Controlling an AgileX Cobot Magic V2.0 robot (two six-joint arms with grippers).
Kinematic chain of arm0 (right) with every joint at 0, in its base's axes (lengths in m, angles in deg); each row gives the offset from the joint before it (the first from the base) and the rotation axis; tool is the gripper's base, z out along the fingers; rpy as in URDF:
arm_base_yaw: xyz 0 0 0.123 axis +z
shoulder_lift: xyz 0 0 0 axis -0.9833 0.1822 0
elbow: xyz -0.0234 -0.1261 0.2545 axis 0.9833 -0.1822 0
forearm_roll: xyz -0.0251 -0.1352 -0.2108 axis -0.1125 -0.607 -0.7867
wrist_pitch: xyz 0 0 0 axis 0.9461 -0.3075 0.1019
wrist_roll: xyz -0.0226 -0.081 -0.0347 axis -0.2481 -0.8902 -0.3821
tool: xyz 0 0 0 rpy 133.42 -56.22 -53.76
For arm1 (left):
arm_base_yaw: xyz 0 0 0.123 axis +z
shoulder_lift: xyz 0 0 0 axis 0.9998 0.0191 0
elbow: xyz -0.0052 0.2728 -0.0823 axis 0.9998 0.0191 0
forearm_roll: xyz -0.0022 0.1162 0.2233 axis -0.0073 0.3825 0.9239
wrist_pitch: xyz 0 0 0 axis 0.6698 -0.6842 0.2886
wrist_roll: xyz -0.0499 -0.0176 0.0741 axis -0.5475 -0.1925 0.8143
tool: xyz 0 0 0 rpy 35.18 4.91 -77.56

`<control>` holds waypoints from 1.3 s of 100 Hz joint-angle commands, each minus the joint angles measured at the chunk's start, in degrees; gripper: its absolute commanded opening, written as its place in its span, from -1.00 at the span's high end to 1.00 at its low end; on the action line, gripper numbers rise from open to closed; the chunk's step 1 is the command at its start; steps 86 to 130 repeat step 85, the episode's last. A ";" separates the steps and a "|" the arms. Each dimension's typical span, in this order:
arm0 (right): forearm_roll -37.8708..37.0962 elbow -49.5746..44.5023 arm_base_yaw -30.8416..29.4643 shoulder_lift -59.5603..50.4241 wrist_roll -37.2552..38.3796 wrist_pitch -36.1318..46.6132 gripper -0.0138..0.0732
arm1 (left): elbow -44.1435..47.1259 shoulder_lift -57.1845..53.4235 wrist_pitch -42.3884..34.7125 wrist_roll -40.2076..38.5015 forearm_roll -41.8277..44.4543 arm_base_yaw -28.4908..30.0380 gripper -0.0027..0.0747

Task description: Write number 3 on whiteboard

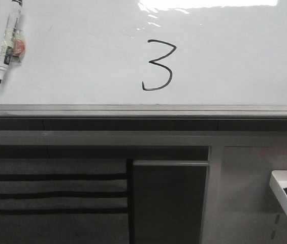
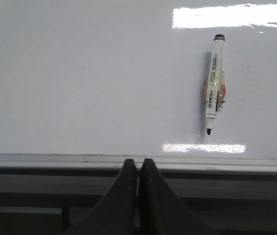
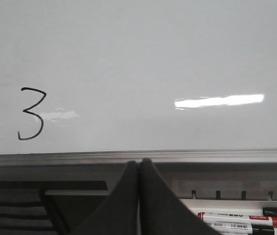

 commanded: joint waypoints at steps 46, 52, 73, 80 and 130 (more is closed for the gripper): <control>0.01 -14.97 -1.26 -8.13 0.00 21.29 0.85 | 0.09 -1.75 -4.53 -0.64 -0.01 0.10 0.98; 0.01 -14.97 -1.26 -8.13 0.00 21.17 0.85 | 0.09 -1.75 -4.45 -0.64 -0.01 0.10 0.98; 0.01 -14.97 -1.26 -8.13 0.00 21.09 0.85 | 0.09 -1.75 -4.45 -0.64 -0.01 0.10 0.98; 0.01 -14.97 -1.26 -8.13 0.00 21.09 0.85 | 0.09 -1.75 -4.45 -0.64 -0.01 0.10 0.98; 0.01 -14.97 -1.26 -8.13 0.00 21.09 0.85 | 0.09 -1.75 -4.45 -0.64 -0.01 0.10 0.98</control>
